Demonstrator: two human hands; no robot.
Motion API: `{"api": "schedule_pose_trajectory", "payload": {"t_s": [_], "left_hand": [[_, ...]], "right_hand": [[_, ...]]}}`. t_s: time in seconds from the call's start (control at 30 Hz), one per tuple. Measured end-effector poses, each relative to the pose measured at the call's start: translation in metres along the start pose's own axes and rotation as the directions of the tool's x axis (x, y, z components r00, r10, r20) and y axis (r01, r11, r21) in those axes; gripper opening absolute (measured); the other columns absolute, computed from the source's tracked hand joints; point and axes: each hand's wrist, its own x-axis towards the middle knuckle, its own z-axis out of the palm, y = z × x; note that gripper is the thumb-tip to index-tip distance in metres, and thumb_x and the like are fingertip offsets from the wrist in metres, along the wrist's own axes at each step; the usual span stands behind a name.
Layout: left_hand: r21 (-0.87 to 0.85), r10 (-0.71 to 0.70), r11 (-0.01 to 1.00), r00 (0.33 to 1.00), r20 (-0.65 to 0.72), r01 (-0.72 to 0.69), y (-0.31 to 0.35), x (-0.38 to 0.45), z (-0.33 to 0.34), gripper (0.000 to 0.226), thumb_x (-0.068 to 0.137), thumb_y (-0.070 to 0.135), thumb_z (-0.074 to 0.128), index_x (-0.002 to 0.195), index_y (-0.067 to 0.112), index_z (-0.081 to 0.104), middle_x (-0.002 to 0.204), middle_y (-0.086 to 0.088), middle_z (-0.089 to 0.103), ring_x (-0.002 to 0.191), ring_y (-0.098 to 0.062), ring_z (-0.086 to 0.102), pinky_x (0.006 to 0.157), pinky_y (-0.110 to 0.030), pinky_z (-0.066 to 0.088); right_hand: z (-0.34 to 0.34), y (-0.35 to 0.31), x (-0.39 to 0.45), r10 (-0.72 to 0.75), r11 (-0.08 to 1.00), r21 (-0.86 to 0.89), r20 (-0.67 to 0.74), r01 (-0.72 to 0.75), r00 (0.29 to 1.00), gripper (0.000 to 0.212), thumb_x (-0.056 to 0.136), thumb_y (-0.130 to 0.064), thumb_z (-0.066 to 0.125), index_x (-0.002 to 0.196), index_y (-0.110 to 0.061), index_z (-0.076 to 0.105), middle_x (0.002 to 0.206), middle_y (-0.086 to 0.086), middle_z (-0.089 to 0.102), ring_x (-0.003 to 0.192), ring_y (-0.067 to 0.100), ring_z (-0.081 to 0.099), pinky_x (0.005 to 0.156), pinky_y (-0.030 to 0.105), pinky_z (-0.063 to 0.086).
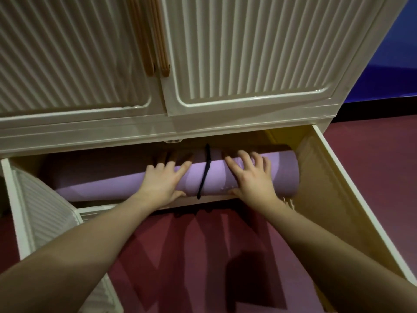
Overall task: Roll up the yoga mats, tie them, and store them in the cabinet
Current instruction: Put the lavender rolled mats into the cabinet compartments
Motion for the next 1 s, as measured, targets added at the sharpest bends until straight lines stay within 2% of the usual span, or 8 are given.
{"api": "schedule_pose_trajectory", "payload": {"t_s": [0.17,0.37,0.5,0.63,0.77,0.87,0.93,1.0], "left_hand": [[-0.043,-0.055,0.998,0.998,0.006,0.055,0.002,0.015,0.003,0.068,0.087,0.059,0.052,0.143,0.029,0.027,0.126,-0.007,0.054,0.112,-0.030,0.055,0.079,-0.034,0.042],[-0.104,-0.050,0.993,0.997,0.064,0.056,0.008,0.025,0.014,0.053,0.089,0.051,0.055,0.132,0.024,0.040,0.115,-0.003,0.061,0.104,-0.028,0.060,0.067,-0.030,0.036],[-0.104,-0.068,0.992,0.994,0.082,0.076,0.007,0.024,0.019,0.057,0.086,0.055,0.056,0.135,0.028,0.042,0.120,-0.004,0.059,0.105,-0.028,0.060,0.067,-0.030,0.037],[0.006,0.018,1.000,0.992,-0.123,-0.017,0.002,-0.002,0.040,0.065,0.061,0.052,0.081,0.117,0.022,0.066,0.101,-0.011,0.063,0.075,-0.035,0.060,0.059,-0.040,0.048],[-0.018,0.066,0.997,0.974,-0.217,-0.072,-0.009,-0.012,0.048,0.064,0.062,0.048,0.080,0.118,0.019,0.066,0.104,-0.014,0.062,0.076,-0.036,0.055,0.059,-0.048,0.047],[-0.073,0.006,0.997,0.997,-0.073,-0.011,0.000,-0.019,0.040,0.065,0.080,0.055,0.058,0.138,0.025,0.047,0.128,-0.013,0.050,0.102,-0.037,0.049,0.080,-0.061,0.045],[-0.103,-0.045,0.993,0.990,0.136,0.059,0.006,-0.014,0.039,0.072,0.089,0.062,0.038,0.150,0.029,0.017,0.146,-0.006,0.027,0.126,-0.034,0.032,0.100,-0.062,0.028],[-0.123,-0.074,0.986,0.955,0.287,0.113,0.007,-0.003,0.030,0.073,0.090,0.066,0.032,0.150,0.028,0.014,0.149,-0.005,0.025,0.132,-0.033,0.028,0.105,-0.058,0.023]], "right_hand": [[0.017,-0.001,0.004,0.052,0.996,-0.065,-0.025,-0.053,0.998,0.075,0.047,-0.028,0.089,0.115,-0.019,0.059,0.115,0.012,0.056,0.105,0.036,0.046,0.089,0.049,0.036],[0.040,-0.003,-0.002,0.103,0.993,-0.056,-0.092,-0.108,0.990,0.068,0.045,-0.029,0.089,0.104,-0.017,0.058,0.109,0.013,0.048,0.099,0.033,0.042,0.071,0.046,0.044],[0.052,-0.004,-0.011,0.104,0.994,-0.042,-0.033,-0.105,0.994,0.067,0.051,-0.024,0.087,0.111,-0.017,0.057,0.110,0.015,0.055,0.103,0.034,0.042,0.080,0.050,0.046],[0.054,-0.005,-0.016,0.098,0.995,-0.009,-0.002,-0.098,0.995,0.056,0.062,-0.024,0.083,0.113,-0.015,0.062,0.112,0.018,0.058,0.108,0.035,0.041,0.087,0.059,0.045],[0.053,-0.018,-0.022,0.166,0.986,-0.018,-0.011,-0.167,0.986,0.046,0.077,-0.034,0.066,0.120,-0.017,0.061,0.120,0.019,0.054,0.106,0.040,0.048,0.078,0.052,0.046],[0.056,-0.025,-0.028,0.158,0.987,0.007,0.054,-0.159,0.986,0.050,0.086,-0.040,0.047,0.129,-0.017,0.057,0.125,0.022,0.054,0.114,0.046,0.050,0.083,0.056,0.048],[0.059,-0.028,-0.029,0.185,0.981,0.029,0.125,-0.190,0.975,0.051,0.085,-0.042,0.053,0.128,-0.016,0.057,0.125,0.023,0.054,0.118,0.049,0.049,0.082,0.056,0.048],[0.058,-0.032,-0.018,0.216,0.973,0.045,0.181,-0.227,0.960,0.045,0.085,-0.043,0.056,0.118,-0.014,0.063,0.116,0.022,0.057,0.112,0.048,0.052,0.080,0.054,0.050]]}}
